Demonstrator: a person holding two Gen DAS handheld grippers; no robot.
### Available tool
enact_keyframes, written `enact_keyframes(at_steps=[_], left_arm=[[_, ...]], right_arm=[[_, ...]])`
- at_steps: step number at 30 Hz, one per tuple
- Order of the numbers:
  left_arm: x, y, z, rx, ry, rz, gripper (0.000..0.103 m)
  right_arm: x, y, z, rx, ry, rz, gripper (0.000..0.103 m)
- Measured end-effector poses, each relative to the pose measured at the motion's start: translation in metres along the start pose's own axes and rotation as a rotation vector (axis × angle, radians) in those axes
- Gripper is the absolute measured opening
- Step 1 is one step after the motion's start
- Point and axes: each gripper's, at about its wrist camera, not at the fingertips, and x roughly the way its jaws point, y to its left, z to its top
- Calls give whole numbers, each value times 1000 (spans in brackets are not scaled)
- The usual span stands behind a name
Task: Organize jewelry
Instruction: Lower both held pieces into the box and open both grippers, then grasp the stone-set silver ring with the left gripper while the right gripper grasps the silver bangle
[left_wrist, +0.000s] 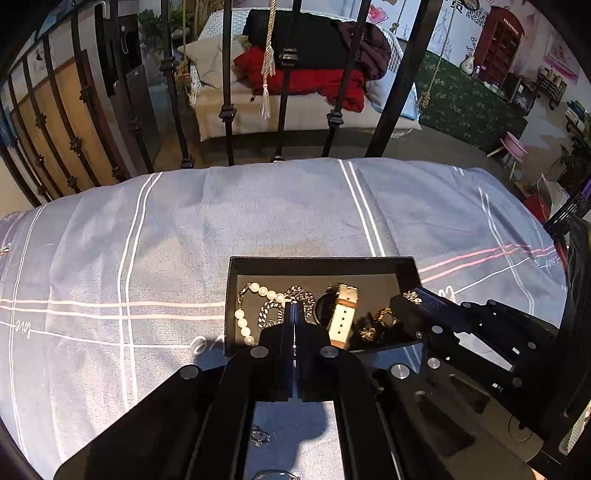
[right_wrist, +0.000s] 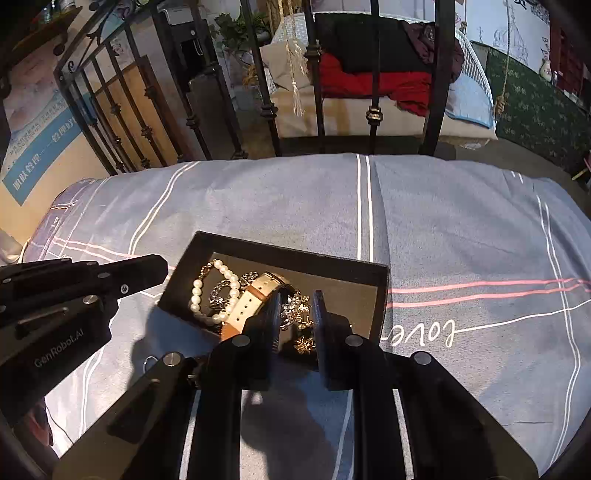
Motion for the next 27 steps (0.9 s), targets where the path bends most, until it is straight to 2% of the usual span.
enact_keyframes(at_steps=[3,5,6,7,8,9,11,12,13,14,15,16,18,21,24,27], left_arm=[[9,3,0,-3,5,12,0],[12,5,0,3,6,38,0],[13,6,0,4,3,49,0],[13,7,0,4,-1,60,0],[13,8,0,5,-1,67,0],[11,10,0,4,-3,65,0],[8,15,0,-8,0,58,2],[5,18,-1,-17,3,51,11],[1,22,-3,-29,1,47,31],[-5,25,-5,-39,-6,49,45],[-15,29,-10,-42,-32,60,65],[-23,32,-14,-39,-51,76,70],[-36,41,-29,-33,-57,81,72],[-35,61,-54,-79,13,32,73],[-20,75,-81,-118,97,24,73],[-3,79,-97,-141,157,18,73]], right_arm=[[9,-2,-2,-9,12,-11,18],[15,-2,-2,-18,21,-21,24],[17,-2,-3,-17,23,-23,38],[18,-3,-3,-13,18,-26,58],[17,-3,-3,-9,5,-31,65],[15,-3,-3,-10,-8,-34,67],[14,-2,-1,-4,-10,-25,67],[11,-2,-1,-2,-13,-20,67],[7,-1,-1,-1,-18,-17,67],[1,1,-3,-6,-26,-12,67],[-7,4,-7,-17,-35,-5,67],[-14,8,-12,-28,-40,0,68],[-33,22,-33,-53,-42,32,74],[-46,51,-80,-99,-4,80,78],[-38,85,-129,-147,64,113,89],[-24,102,-157,-126,96,128,89]])
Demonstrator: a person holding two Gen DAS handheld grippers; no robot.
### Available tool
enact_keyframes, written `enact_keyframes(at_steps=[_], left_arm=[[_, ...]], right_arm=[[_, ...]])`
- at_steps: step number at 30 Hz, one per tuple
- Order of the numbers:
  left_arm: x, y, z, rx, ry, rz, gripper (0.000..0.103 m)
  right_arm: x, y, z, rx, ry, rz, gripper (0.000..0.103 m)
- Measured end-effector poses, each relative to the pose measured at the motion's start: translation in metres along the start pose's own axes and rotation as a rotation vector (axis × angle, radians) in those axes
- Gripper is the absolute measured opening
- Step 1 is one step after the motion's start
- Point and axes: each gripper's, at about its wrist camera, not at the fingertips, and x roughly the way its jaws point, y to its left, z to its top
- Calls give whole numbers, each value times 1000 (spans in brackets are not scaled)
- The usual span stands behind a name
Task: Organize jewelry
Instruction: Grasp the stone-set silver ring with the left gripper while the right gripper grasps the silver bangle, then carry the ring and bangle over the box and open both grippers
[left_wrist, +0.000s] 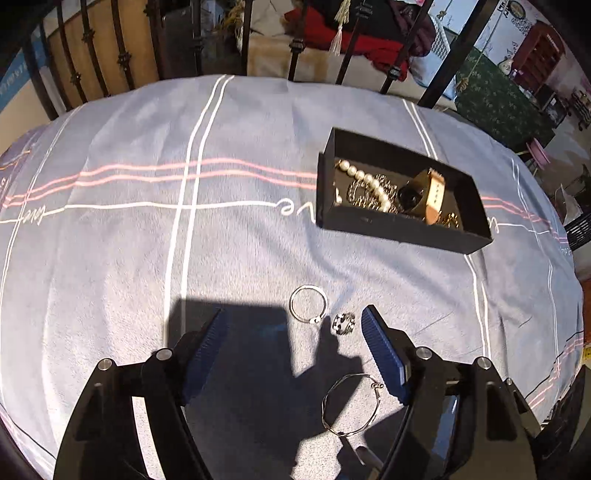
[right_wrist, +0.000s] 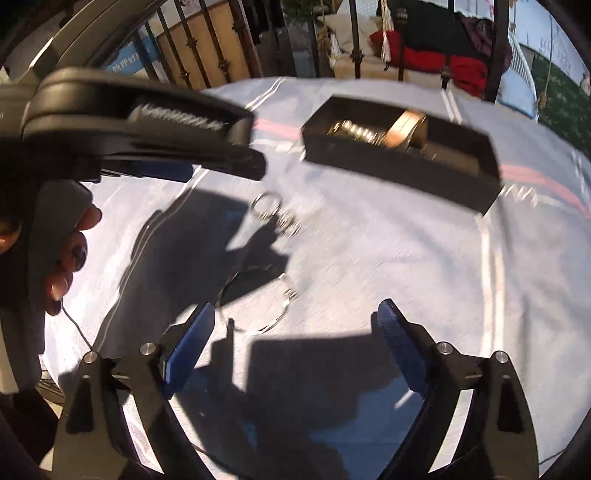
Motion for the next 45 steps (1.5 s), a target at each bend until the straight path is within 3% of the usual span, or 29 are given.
enact_keyframes(at_steps=[3,5,7,10,12,14,15,16,18,22,31,39,42,45], left_arm=[[19,-5,-5,11,45,6,73],[32,-11,-9,45,72,51,73],[41,-17,-11,95,67,109,73],[45,-24,-12,159,50,128,70],[44,-25,-11,172,37,118,56],[41,-25,-7,169,34,98,39],[39,-24,-5,162,36,79,25],[39,-23,-4,156,41,62,15],[37,-22,-2,148,48,42,8],[24,-21,0,130,20,21,6],[2,-21,5,89,-28,-66,6],[33,-46,-7,130,28,2,7],[47,-52,-6,133,47,19,21],[51,-63,-4,161,22,62,23]], right_arm=[[13,5,-2,49,5,2,89],[18,13,-2,31,-3,-42,90],[26,16,-4,6,-1,-79,90],[26,18,-5,-10,-9,-97,90],[25,18,-4,-19,-11,-84,83],[23,20,-2,-32,-17,-78,61],[22,20,1,-32,-14,-71,51],[21,19,3,-26,-11,-58,51],[21,16,2,-24,-8,-46,51],[7,9,2,-2,-28,-35,51],[-43,-59,33,114,-123,-86,51],[-49,-92,87,120,-166,-127,51],[-43,-97,107,112,-161,-139,51],[-35,-94,118,99,-145,-154,51]])
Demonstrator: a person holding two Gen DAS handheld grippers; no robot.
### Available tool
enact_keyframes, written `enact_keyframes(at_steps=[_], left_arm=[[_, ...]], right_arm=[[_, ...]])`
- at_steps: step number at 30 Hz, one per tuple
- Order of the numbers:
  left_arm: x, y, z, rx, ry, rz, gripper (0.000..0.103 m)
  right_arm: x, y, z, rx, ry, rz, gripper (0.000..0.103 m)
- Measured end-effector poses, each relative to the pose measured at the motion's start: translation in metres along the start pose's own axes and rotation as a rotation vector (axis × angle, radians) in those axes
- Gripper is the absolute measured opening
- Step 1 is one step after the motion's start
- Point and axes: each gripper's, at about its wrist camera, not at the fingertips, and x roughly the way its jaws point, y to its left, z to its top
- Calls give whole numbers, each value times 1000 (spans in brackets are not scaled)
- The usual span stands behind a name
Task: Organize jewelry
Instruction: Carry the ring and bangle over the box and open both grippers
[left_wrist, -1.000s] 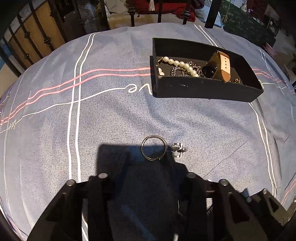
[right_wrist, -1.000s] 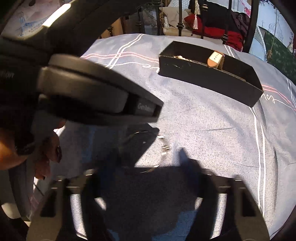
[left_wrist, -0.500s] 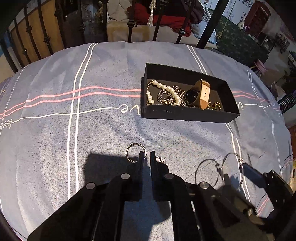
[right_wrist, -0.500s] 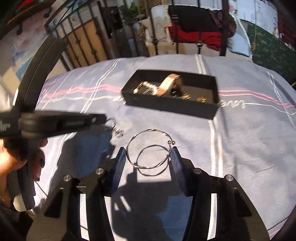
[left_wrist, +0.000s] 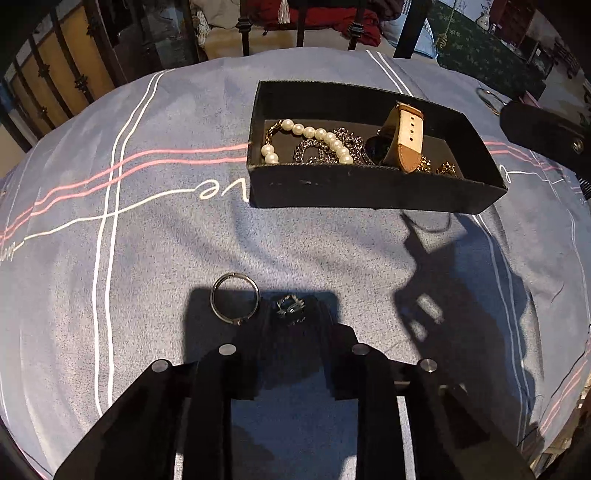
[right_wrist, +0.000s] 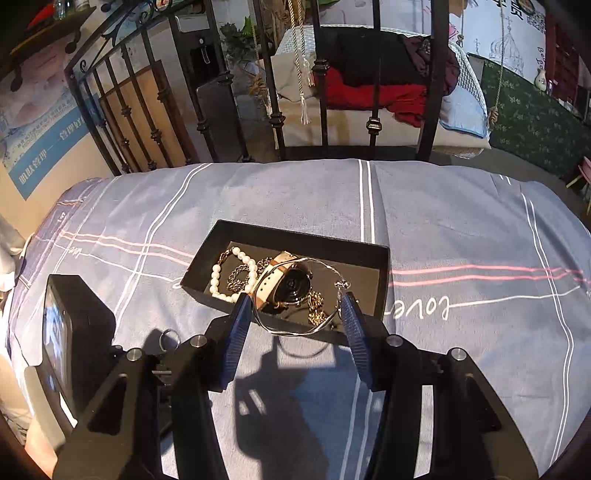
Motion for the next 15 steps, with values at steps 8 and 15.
enact_keyframes(at_steps=[8,15], left_arm=[[-36,16,-11,-50,-56,-54,17],[-87,8,14,-44,-189,-77,17]], right_arm=[[10,-2,4,-3,15,-20,51],[20,-5,12,21,45,-20,51]])
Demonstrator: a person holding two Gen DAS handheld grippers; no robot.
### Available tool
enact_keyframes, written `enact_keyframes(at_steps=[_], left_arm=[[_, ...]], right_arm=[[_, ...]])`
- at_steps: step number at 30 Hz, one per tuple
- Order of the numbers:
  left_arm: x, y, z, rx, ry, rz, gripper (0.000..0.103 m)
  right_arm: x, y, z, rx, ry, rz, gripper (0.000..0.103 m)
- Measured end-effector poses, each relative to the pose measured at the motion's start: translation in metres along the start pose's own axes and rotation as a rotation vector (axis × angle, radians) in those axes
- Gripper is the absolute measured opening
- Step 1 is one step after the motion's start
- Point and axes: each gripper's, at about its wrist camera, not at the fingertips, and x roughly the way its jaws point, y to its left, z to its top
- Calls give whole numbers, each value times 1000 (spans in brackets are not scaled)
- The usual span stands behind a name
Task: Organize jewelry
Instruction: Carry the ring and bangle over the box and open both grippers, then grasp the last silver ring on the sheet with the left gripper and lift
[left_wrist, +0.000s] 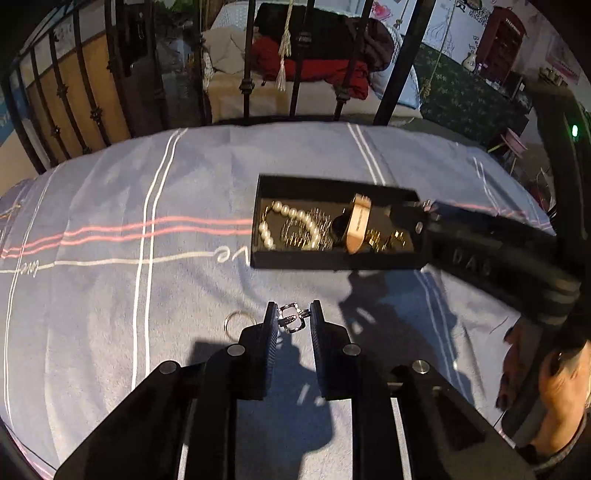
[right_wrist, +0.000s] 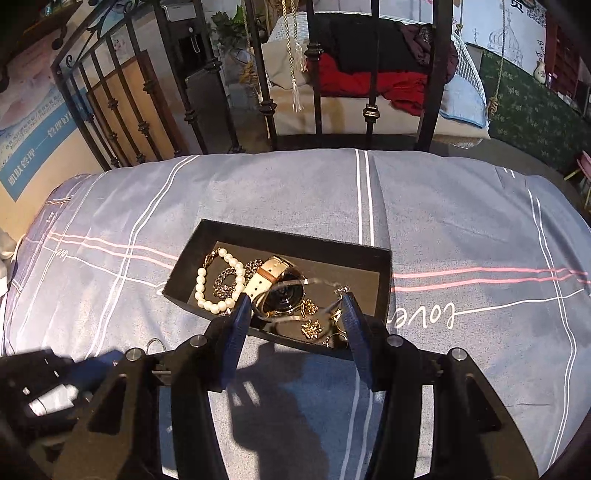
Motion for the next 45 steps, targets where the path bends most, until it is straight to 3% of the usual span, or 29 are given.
enact_keyframes(at_steps=[5,6,9,10,12,26,31,45], left_arm=[[2,-11,47,12,-46,21,17],[7,-13,54,16,-41,21,16],[15,-14,66,17,-37,37,19],[15,-17,70,23,-30,45,30],[15,-18,73,38,-38,66,40],[-31,-17,70,39,-134,83,40],[-57,-17,68,37,-169,86,45],[-100,-24,36,42,-221,93,51]], right_arm=[[1,3,6,-6,12,-26,54],[1,3,7,-1,15,-26,68],[-2,-1,9,11,0,-42,78],[-3,-2,9,12,0,-46,78],[-4,-4,9,10,-4,-51,78],[-33,-15,2,49,-58,-39,78],[-46,-12,-4,43,-68,-43,78],[-84,2,-28,25,-85,-30,78]])
